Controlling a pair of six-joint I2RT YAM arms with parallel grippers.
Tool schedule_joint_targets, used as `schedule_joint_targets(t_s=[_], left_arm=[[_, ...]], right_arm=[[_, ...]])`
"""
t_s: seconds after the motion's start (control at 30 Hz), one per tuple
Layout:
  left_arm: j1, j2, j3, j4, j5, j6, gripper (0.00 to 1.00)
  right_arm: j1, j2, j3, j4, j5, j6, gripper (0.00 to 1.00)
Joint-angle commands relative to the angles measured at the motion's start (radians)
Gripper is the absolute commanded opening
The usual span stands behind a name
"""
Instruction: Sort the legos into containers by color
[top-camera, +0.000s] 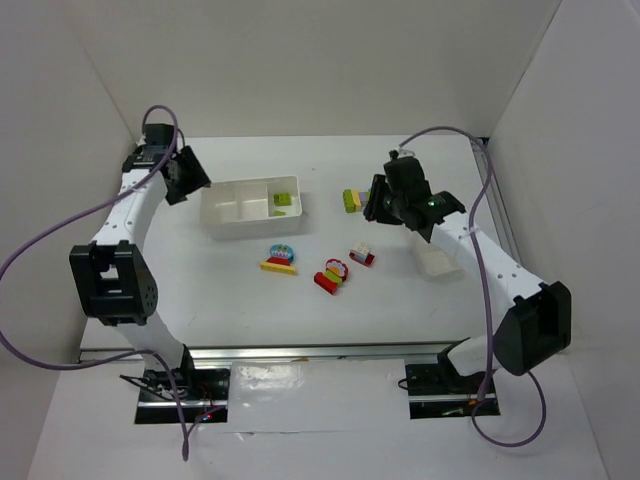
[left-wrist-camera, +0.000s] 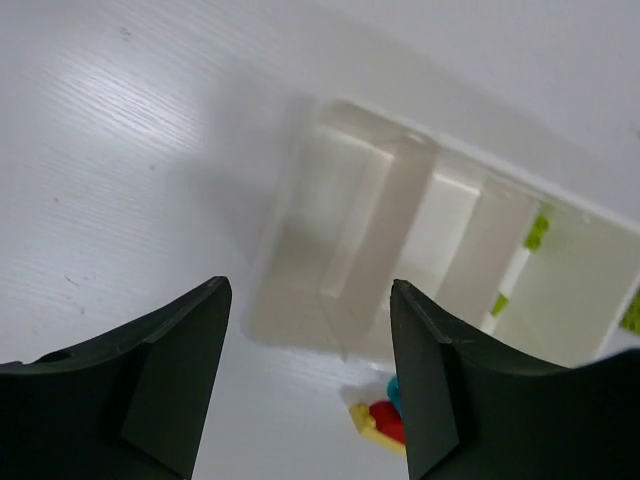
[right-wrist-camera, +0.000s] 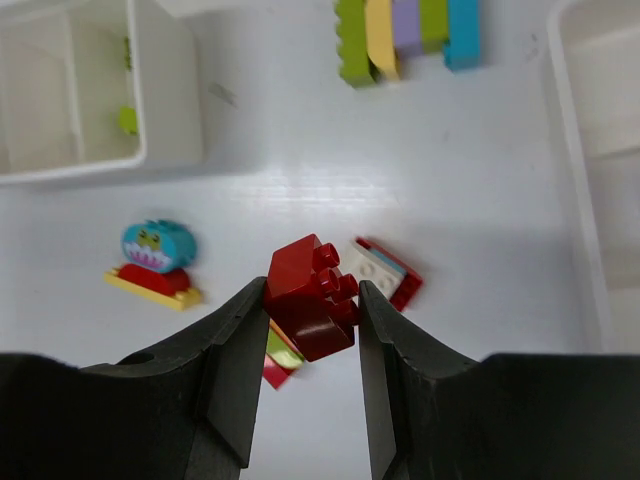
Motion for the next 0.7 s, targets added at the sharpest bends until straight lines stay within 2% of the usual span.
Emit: schedule_joint_targets(t_s=[0.0,0.1,0.13,0.23,0.33,0.5,0.67], left_arm=[[0.081,0.088,0.02,0.108,0.115,-0.058,0.74],[0.09,0.22,0.131,0.116,0.138,-0.049,0.81],[0.09,0.254,0.212,0.103,0.138,-0.049,0.81],[0.09,0.371,0.317,0.067,0.138,-0.04,0.81],[0.09,0.409,0.317,0.082,0.181,-0.04,0.81],[0.081,0.348,0.157,0.151,0.215,-0.049,0.78],[0.058,0.198,-0.038,0.161,0.247,-0.039,0.74]], right_arm=[[0.031,0.072,0.106,-0.007,-0.021,-0.003,0.25],[0.044,0.1,0.129,-0.007,-0.021,-0.013,0.25],[0.044,0.109,0.129,-0.007,-0.021,-0.013,0.25],[0.054,0.109,0.129,-0.007,-0.012,-0.004,0.25],[0.064,0.109,0.118,-0.007,-0.003,-0.003,0.25],[0.064,0.109,0.118,-0.025,0.028,0.007,0.25],[0.064,0.129,0.156,-0.025,0.028,-0.014,0.25]])
